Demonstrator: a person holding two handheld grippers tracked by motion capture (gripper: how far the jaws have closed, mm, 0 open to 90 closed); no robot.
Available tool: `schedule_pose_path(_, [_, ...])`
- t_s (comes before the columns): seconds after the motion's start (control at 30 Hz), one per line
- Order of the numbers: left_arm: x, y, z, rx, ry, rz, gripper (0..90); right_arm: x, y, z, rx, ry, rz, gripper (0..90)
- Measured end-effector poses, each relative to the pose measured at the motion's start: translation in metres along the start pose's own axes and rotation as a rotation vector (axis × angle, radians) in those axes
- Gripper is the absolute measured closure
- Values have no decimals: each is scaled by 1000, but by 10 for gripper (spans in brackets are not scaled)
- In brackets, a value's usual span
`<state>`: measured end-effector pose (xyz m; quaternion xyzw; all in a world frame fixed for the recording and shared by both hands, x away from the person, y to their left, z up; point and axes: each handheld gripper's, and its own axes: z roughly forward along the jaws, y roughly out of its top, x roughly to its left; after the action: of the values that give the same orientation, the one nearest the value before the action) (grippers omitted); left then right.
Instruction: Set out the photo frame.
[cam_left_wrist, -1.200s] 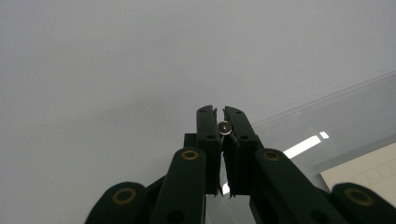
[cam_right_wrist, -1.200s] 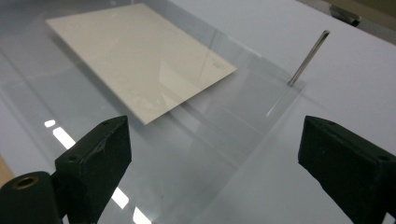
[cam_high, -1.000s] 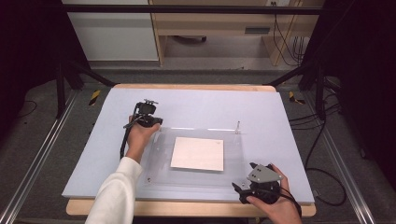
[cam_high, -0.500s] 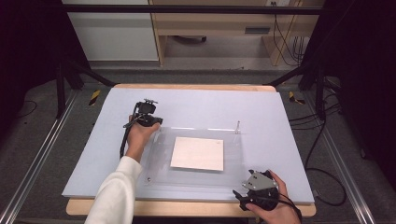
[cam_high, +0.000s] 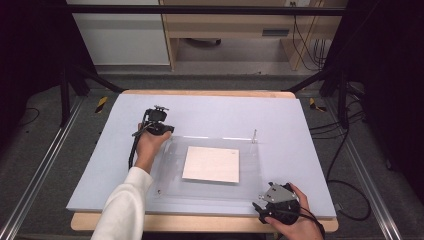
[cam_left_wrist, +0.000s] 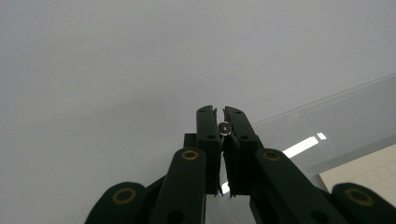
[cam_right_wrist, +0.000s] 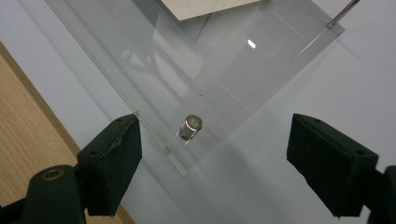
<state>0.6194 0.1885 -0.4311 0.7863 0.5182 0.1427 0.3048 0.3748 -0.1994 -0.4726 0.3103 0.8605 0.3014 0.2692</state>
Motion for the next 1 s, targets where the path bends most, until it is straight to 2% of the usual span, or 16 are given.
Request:
schedule_pose_path(0.53, [1, 1, 1, 4, -8, 7, 848, 3, 8, 7, -8, -35, -33, 184])
schedule_pose_path(0.73, [1, 1, 0, 3, -13, 24, 846, 3, 9, 8, -8, -27, -18, 186])
schedule_pose_path(1.0, [2, -1, 0, -7, -23, 21, 844, 1, 9, 7, -17, -39, -8, 219])
